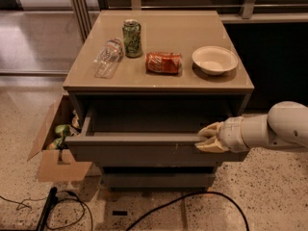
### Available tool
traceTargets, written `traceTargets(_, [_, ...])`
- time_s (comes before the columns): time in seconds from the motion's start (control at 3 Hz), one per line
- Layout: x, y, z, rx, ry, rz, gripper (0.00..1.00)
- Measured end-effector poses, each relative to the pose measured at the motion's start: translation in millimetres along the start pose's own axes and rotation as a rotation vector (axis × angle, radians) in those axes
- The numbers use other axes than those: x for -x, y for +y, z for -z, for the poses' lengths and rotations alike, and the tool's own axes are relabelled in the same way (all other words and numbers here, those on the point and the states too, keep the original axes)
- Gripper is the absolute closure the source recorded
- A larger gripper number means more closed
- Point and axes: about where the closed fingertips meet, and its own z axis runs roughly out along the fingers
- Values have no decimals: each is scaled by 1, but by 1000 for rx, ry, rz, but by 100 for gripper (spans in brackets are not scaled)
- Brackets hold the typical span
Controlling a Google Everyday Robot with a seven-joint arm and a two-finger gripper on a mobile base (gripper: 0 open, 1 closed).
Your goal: Open top drawer
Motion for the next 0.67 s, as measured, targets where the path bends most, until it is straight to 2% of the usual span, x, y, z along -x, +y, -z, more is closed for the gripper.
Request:
traceTargets(0.33, [1, 1, 1, 0, 0, 0, 100])
traceTargets(0.67, [1, 1, 1, 0, 0, 0, 74])
